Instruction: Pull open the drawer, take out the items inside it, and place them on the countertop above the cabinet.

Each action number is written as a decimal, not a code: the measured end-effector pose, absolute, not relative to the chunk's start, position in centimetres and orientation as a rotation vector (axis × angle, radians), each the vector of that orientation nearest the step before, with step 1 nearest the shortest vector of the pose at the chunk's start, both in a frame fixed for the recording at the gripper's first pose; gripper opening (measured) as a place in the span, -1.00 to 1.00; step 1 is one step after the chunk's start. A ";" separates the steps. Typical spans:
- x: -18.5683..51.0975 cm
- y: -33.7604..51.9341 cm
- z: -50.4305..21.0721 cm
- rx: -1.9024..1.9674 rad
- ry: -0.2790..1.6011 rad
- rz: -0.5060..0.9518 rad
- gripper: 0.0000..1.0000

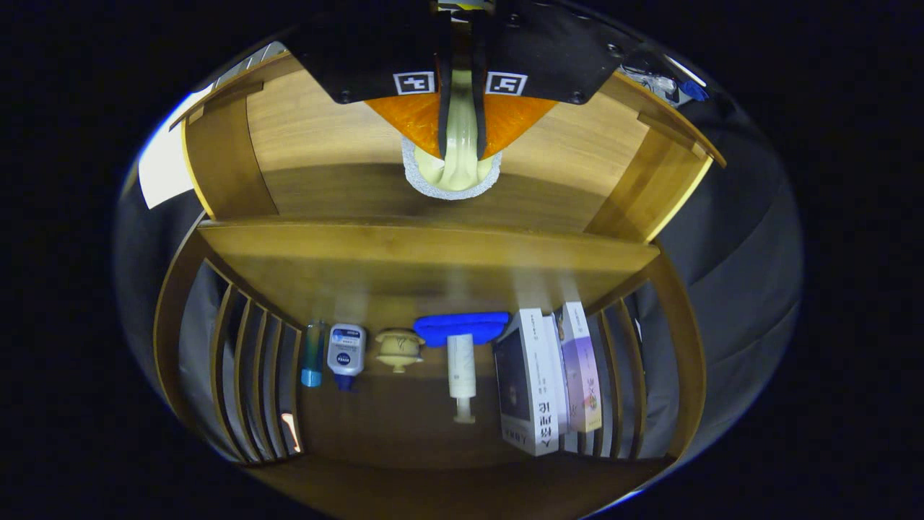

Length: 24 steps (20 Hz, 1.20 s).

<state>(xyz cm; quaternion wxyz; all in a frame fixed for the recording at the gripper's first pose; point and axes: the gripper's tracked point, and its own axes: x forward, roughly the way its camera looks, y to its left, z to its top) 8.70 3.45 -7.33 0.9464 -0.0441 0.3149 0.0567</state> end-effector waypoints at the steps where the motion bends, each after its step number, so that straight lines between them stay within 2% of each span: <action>1: 8.8 3.5 -6.6 -0.090 0.625 0.118 -0.77; 14: 11.9 4.4 2.1 -0.002 0.495 0.131 -0.77; 24: 18.4 5.1 2.3 0.005 0.539 0.091 -0.77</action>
